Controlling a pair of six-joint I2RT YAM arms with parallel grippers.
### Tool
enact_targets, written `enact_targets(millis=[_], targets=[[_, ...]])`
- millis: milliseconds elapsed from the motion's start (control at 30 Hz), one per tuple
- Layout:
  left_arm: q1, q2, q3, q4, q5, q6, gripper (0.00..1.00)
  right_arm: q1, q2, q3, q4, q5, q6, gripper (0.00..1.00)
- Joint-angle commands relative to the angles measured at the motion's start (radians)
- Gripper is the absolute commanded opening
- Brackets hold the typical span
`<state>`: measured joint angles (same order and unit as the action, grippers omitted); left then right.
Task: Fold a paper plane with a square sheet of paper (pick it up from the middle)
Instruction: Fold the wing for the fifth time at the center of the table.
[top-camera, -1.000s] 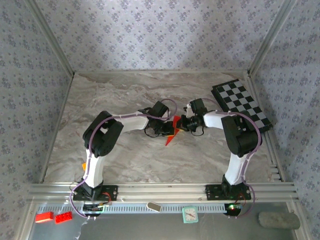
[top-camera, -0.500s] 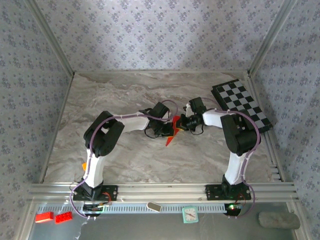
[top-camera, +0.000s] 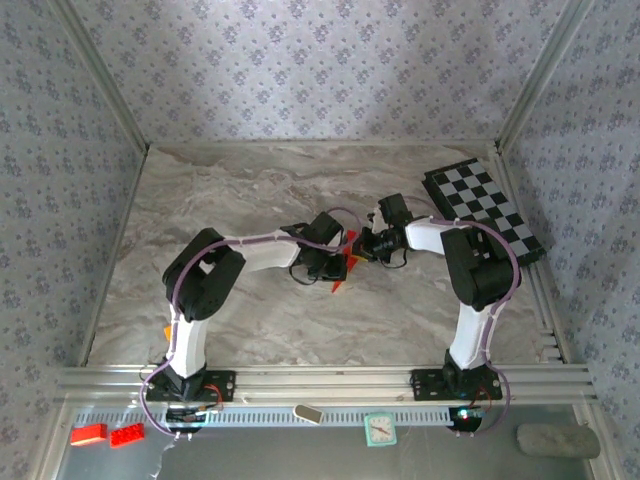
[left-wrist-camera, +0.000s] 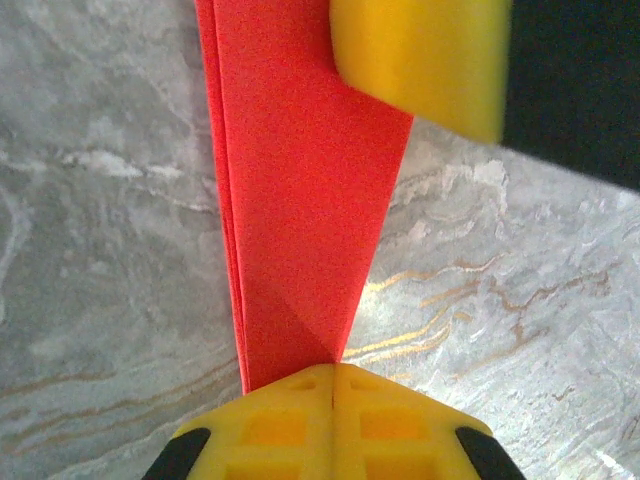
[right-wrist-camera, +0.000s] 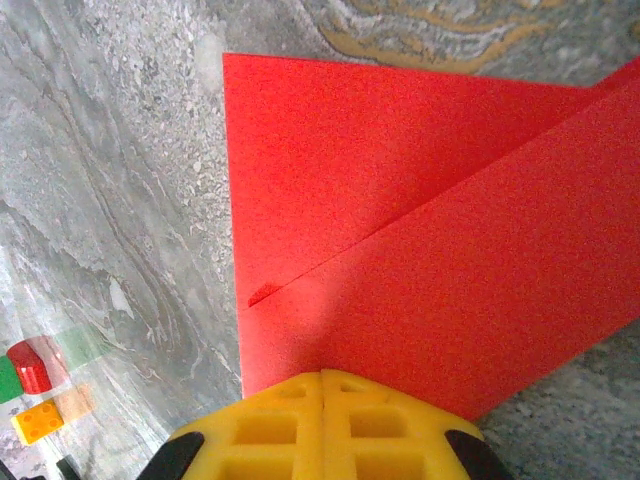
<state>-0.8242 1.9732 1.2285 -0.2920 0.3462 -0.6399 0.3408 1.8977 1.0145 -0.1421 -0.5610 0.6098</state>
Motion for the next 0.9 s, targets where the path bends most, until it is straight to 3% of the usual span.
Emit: enact_targets(millis=[0, 500, 867], targets=[[-0.036, -0.020, -0.063, -0.162, 0.027, -0.004, 0.00, -0.006, 0.103, -0.034, -0.070, 0.185, 0.010, 0.05], [-0.062, -0.087, -0.185, -0.155, 0.017, -0.051, 0.00, -0.007, 0.111, -0.034, -0.065, 0.184, 0.035, 0.04], [-0.008, -0.194, -0.078, -0.105, 0.008, -0.036, 0.03, 0.010, 0.055, -0.025, -0.098, 0.076, -0.072, 0.05]])
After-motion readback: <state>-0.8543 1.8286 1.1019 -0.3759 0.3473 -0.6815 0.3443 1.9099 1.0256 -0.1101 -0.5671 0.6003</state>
